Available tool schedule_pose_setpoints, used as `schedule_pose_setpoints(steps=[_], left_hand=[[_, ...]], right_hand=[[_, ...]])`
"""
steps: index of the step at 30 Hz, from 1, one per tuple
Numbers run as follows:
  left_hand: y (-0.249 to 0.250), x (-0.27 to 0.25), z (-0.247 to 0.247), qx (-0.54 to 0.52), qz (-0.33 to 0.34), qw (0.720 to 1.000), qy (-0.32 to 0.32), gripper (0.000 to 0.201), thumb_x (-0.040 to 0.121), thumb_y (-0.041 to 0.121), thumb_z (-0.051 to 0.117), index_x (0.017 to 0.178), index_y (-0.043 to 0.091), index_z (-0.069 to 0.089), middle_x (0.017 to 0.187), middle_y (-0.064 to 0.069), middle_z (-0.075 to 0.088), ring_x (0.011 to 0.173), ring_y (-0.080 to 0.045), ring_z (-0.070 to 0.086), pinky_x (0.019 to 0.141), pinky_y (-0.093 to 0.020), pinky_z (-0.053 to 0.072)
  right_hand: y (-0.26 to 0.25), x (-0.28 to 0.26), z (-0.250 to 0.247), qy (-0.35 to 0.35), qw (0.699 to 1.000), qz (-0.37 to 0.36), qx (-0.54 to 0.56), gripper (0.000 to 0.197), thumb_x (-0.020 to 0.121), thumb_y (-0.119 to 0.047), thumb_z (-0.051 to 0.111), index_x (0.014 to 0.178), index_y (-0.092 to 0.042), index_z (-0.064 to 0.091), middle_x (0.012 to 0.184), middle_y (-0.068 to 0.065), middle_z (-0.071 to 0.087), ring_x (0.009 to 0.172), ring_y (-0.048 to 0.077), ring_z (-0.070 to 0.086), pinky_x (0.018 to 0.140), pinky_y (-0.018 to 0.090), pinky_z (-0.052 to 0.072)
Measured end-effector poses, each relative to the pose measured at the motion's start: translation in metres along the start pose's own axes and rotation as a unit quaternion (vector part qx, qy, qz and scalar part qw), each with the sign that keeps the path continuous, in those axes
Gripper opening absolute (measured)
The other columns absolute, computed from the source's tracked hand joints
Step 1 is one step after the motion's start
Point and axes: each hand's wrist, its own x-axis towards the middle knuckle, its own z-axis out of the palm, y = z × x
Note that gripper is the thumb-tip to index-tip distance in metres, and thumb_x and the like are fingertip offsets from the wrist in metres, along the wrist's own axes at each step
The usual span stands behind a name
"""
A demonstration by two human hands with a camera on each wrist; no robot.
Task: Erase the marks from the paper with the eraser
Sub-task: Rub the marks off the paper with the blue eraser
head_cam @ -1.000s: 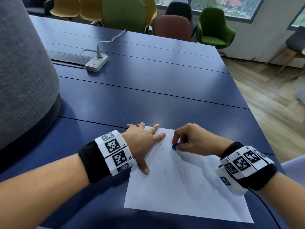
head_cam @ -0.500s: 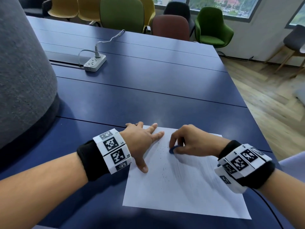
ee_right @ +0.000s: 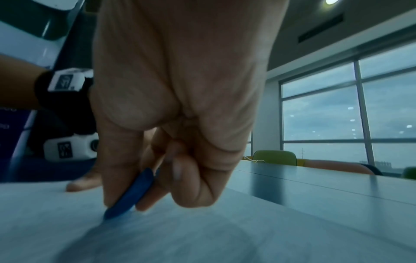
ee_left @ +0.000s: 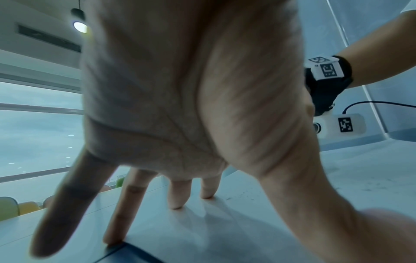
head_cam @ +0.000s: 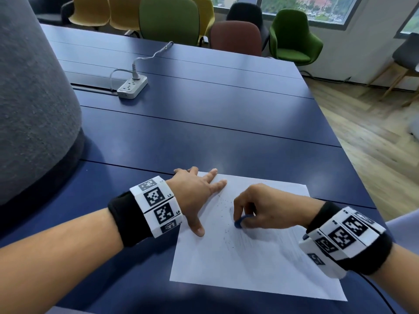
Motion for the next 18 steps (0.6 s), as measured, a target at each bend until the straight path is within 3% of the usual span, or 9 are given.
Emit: schedule_pose_setpoints(steps=[2, 5, 10, 13, 15, 18], left_hand=[[0.001, 0.0, 0.0, 0.002, 0.001, 1.0, 0.0, 0.132, 0.062, 0.068, 0.078, 0.154, 0.034, -0.01, 0.164, 0.0, -0.009, 0.137, -0.037, 0.028, 0.097, -0.052, 0.04], [0.0, 0.0, 0.0, -0.002, 0.001, 1.0, 0.001, 0.131, 0.062, 0.067, 0.078, 0.154, 0.035, -0.01, 0.164, 0.001, -0.01, 0.138, -0.037, 0.026, 0.097, -0.052, 0.04], [0.0, 0.0, 0.003, -0.022, 0.005, 1.0, 0.01, 0.132, 0.061, 0.065, 0.08, 0.154, 0.035, -0.008, 0.164, 0.002, -0.01, 0.138, -0.037, 0.025, 0.091, -0.044, 0.044], [0.0, 0.001, 0.004, -0.027, 0.009, 0.999, 0.017, 0.131, 0.062, 0.064, 0.08, 0.155, 0.035, -0.008, 0.164, 0.003, -0.01, 0.139, -0.037, 0.024, 0.09, -0.039, 0.043], [0.0, 0.001, 0.004, -0.03, 0.01, 0.999, 0.019, 0.131, 0.063, 0.064, 0.08, 0.155, 0.035, -0.008, 0.164, 0.003, -0.01, 0.139, -0.037, 0.024, 0.089, -0.037, 0.042], [0.001, 0.001, 0.004, -0.031, 0.009, 0.999, 0.02, 0.131, 0.063, 0.063, 0.08, 0.155, 0.035, -0.008, 0.164, 0.002, -0.01, 0.139, -0.038, 0.024, 0.09, -0.038, 0.043]], right_hand=[[0.0, 0.003, -0.004, 0.002, 1.0, 0.004, -0.011, 0.009, 0.081, -0.023, 0.07, 0.086, -0.029, 0.073, 0.07, -0.009, 0.065, 0.061, 0.006, 0.056, 0.057, 0.016, 0.043], [0.005, 0.005, -0.005, 0.081, 0.997, 0.018, -0.006, 0.005, 0.083, -0.023, 0.07, 0.086, -0.026, 0.071, 0.066, -0.01, 0.06, 0.059, 0.004, 0.054, 0.055, 0.012, 0.037], [-0.002, -0.009, 0.002, -0.039, 0.999, -0.014, 0.009, 0.011, 0.079, -0.023, 0.07, 0.086, -0.032, 0.072, 0.075, -0.005, 0.065, 0.063, 0.008, 0.052, 0.06, 0.021, 0.044], [0.007, -0.004, -0.002, 0.051, 0.998, 0.016, 0.031, 0.006, 0.081, -0.026, 0.071, 0.085, -0.03, 0.072, 0.068, -0.009, 0.062, 0.057, 0.006, 0.05, 0.055, 0.016, 0.038], [0.01, -0.006, 0.001, 0.071, 0.997, 0.012, 0.04, 0.006, 0.081, -0.024, 0.07, 0.085, -0.029, 0.071, 0.068, -0.008, 0.061, 0.057, 0.007, 0.05, 0.055, 0.015, 0.037], [0.0, -0.014, 0.006, -0.033, 0.999, -0.016, 0.023, 0.011, 0.079, -0.022, 0.068, 0.087, -0.029, 0.072, 0.073, -0.005, 0.063, 0.061, 0.008, 0.051, 0.058, 0.02, 0.043]])
